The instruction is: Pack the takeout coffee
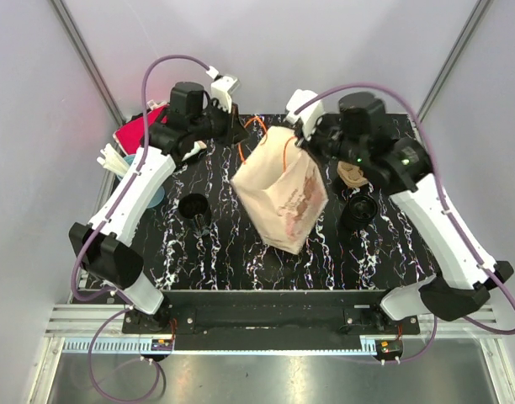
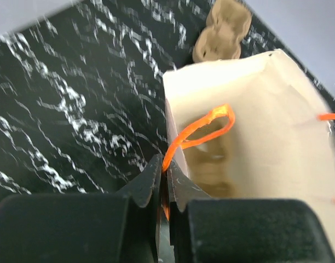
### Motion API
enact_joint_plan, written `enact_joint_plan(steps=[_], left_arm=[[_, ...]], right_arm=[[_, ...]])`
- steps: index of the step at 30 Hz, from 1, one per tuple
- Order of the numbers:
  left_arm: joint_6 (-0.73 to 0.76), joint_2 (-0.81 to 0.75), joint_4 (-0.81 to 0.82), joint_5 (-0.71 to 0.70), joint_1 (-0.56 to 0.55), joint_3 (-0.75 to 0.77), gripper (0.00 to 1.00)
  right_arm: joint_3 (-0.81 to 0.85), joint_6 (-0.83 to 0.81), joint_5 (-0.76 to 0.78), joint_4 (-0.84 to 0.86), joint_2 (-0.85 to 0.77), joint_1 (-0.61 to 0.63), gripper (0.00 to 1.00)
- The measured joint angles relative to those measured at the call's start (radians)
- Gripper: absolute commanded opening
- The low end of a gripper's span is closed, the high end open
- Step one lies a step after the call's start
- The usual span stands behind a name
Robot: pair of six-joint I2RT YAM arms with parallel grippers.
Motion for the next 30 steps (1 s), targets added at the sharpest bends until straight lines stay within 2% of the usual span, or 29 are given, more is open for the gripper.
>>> enact_joint_plan(steps=[7,16,20,26,28,30], left_arm=[[0.004,-0.014,0.013,-0.018,-0.002,0.036,0.04],[0.009,-0.014,0.006,-0.028,-0.005,0.035,0.02],[0.012,-0.013,0.006,-0.030,-0.004,0.035,0.01],[0.013,-0.009,0.006,-0.030,-0.009,0.035,0.01],[0.014,-0.007,0.006,-0.030,-0.011,0.035,0.01],[0.014,-0.004,0.005,-0.031,-0.013,0.035,0.01]], right_arm=[[0.238,0.047,-0.006,0.006,0.007,0.000,0.00],[0.107,0.066,0.003,-0.011,0.017,0.000,0.00],[0.110,0.090,0.004,-0.011,0.020,0.000,0.00],[0.130,0.113,-0.073,-0.034,0.001,0.005,0.00],[0.177,0.100,-0.065,-0.079,0.026,0.019,0.00],[0.153,0.105,-0.034,-0.030,0.023,0.027,0.00]])
